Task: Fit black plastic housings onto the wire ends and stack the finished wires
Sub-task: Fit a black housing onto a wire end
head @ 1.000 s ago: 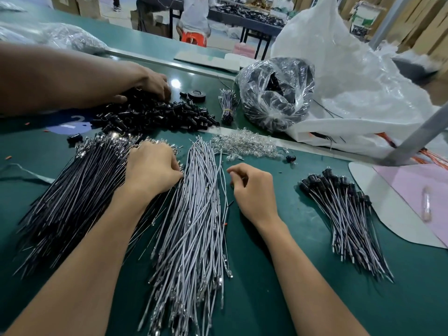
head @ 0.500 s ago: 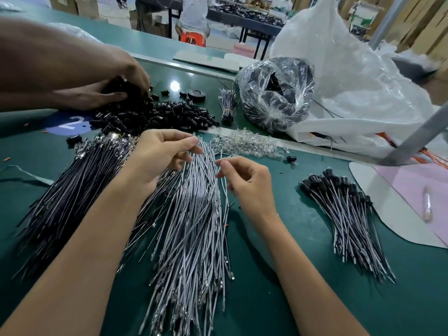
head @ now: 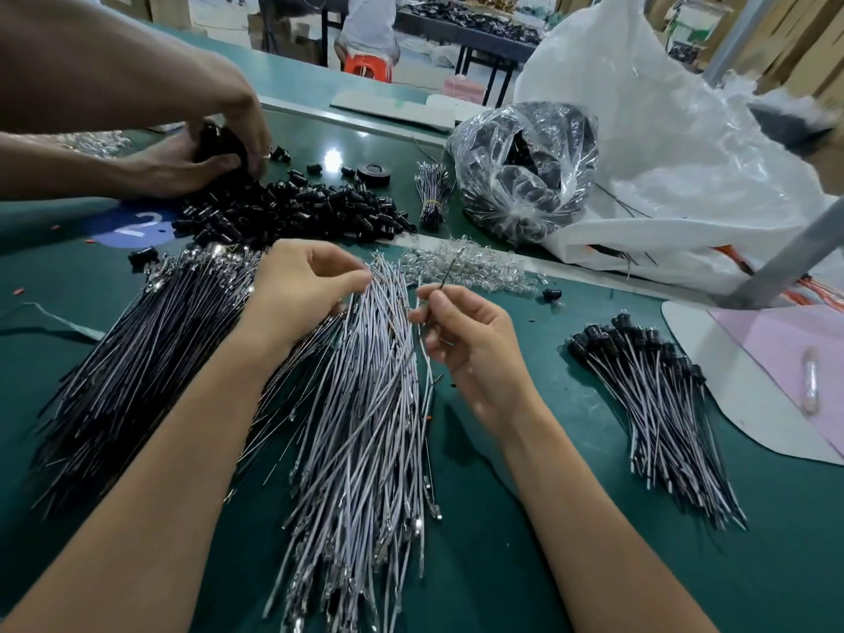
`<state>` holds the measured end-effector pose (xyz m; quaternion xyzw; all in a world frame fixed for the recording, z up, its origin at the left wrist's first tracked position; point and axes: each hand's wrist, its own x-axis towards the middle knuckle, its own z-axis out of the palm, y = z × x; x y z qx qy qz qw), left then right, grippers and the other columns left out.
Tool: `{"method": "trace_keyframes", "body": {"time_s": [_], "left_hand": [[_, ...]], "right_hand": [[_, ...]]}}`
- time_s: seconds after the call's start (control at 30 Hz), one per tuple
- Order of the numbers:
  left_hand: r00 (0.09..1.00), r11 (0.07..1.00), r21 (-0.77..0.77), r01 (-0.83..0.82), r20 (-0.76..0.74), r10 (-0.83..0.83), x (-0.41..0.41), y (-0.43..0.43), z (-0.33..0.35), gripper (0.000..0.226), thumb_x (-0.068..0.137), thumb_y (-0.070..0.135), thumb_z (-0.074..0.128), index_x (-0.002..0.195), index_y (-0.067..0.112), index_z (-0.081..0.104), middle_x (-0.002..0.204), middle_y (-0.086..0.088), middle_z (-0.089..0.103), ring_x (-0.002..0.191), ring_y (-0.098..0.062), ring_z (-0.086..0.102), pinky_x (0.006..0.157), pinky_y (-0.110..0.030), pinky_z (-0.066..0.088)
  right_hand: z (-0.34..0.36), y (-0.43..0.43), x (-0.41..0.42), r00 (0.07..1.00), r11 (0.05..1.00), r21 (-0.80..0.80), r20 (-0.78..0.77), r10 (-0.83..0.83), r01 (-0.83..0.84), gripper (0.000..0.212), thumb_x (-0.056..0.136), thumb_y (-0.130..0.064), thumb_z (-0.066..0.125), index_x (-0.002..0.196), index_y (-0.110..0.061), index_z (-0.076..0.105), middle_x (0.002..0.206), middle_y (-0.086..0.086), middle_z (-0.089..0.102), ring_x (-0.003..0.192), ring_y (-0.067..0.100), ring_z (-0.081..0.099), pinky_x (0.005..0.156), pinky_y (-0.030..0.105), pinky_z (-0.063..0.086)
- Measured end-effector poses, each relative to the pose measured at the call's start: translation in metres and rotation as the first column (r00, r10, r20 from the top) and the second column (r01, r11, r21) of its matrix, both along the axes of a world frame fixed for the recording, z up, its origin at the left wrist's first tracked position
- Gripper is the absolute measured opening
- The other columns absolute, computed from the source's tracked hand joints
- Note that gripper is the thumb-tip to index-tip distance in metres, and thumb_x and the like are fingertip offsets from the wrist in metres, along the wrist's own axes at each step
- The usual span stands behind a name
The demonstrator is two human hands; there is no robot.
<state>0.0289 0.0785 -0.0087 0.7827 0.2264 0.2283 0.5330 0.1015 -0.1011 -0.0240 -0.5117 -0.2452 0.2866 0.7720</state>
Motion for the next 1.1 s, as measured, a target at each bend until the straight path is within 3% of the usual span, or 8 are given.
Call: {"method": "trace_keyframes", "body": {"time_s": [0.1,0.2,0.33,0.43,0.53,0.73,0.9,1.1], "left_hand": [[0.97,0.936,0.345,-0.073,-0.193,0.147,-0.001,0.0,-0.005,0.007,0.078,0.021,0.081,0.081,0.018,0.075,0.071,0.005,0.068,0.054,-0.005,0.061,0.059,-0.017,0.048],[0.929,0.94,0.339,0.033,-0.358,0.096,-0.001,-0.003,-0.006,0.015,0.077,0.026,0.082,0.087,0.017,0.076,0.078,0.001,0.072,0.053,-0.01,0.065,0.067,-0.029,0.057],[0.908,0.929,0.367,0.04,-0.401,0.119,0.0,-0.007,-0.004,0.029,0.077,0.025,0.083,0.102,0.014,0.074,0.091,-0.003,0.074,0.085,-0.02,0.068,0.088,-0.04,0.056],[0.902,0.945,0.324,0.048,-0.421,0.099,-0.001,-0.007,-0.002,0.025,0.081,0.016,0.079,0.105,0.015,0.071,0.091,-0.001,0.073,0.073,-0.016,0.07,0.077,-0.034,0.058],[0.901,0.92,0.39,0.025,-0.407,0.148,-0.011,0.001,0.007,0.013,0.085,0.012,0.075,0.083,0.024,0.069,0.082,0.004,0.071,0.049,-0.006,0.066,0.058,-0.02,0.051],[0.694,0.868,0.389,0.31,-0.716,0.072,-0.029,-0.005,0.023,0.021,0.075,0.038,0.083,0.064,0.022,0.074,0.05,0.011,0.066,0.04,-0.002,0.062,0.057,-0.024,0.052],[0.64,0.822,0.446,0.355,-0.756,0.134,-0.029,-0.016,0.026,0.027,0.078,0.048,0.077,0.07,0.022,0.075,0.049,0.009,0.066,0.054,-0.005,0.065,0.073,-0.029,0.056],[0.677,0.819,0.43,0.379,-0.732,0.071,-0.034,-0.017,0.02,0.021,0.084,0.038,0.075,0.067,0.026,0.07,0.074,0.009,0.068,0.077,-0.013,0.064,0.084,-0.04,0.056]], "right_hand": [[0.004,-0.005,0.006,0.994,0.995,0.068,-0.084,-0.073,0.079,0.014,0.083,-0.017,0.062,0.088,-0.012,0.074,0.067,0.003,0.067,0.053,0.006,0.057,0.049,0.014,0.046],[0.005,-0.008,0.007,0.991,0.992,0.025,-0.048,-0.122,0.123,0.014,0.089,-0.015,0.059,0.089,-0.012,0.072,0.063,0.001,0.065,0.053,0.005,0.056,0.048,0.014,0.042],[0.003,-0.006,0.005,0.991,0.988,-0.071,0.007,-0.133,0.134,0.018,0.096,-0.01,0.055,0.09,-0.011,0.072,0.063,0.002,0.065,0.052,0.007,0.052,0.046,0.014,0.039],[0.002,-0.005,0.004,0.992,0.987,-0.105,0.032,-0.12,0.123,0.016,0.096,-0.01,0.056,0.092,-0.01,0.071,0.064,0.003,0.065,0.051,0.007,0.05,0.044,0.014,0.038],[0.002,-0.006,0.003,0.991,0.984,-0.116,0.048,-0.127,0.131,0.016,0.096,-0.009,0.056,0.091,-0.01,0.071,0.064,0.004,0.065,0.051,0.008,0.049,0.044,0.015,0.038],[0.001,-0.003,0.001,0.986,0.977,-0.154,0.097,-0.134,0.148,0.016,0.097,-0.009,0.056,0.092,-0.01,0.071,0.064,0.003,0.065,0.05,0.008,0.048,0.044,0.016,0.037],[0.001,-0.005,-0.003,0.977,0.966,-0.207,0.173,-0.123,0.158,0.014,0.097,-0.008,0.057,0.095,-0.008,0.07,0.065,0.004,0.067,0.048,0.008,0.048,0.045,0.017,0.038],[0.002,-0.004,-0.004,0.976,0.954,-0.246,0.181,-0.125,0.168,0.012,0.097,-0.008,0.058,0.098,-0.003,0.069,0.066,0.005,0.067,0.049,0.009,0.047,0.046,0.018,0.038]]}}
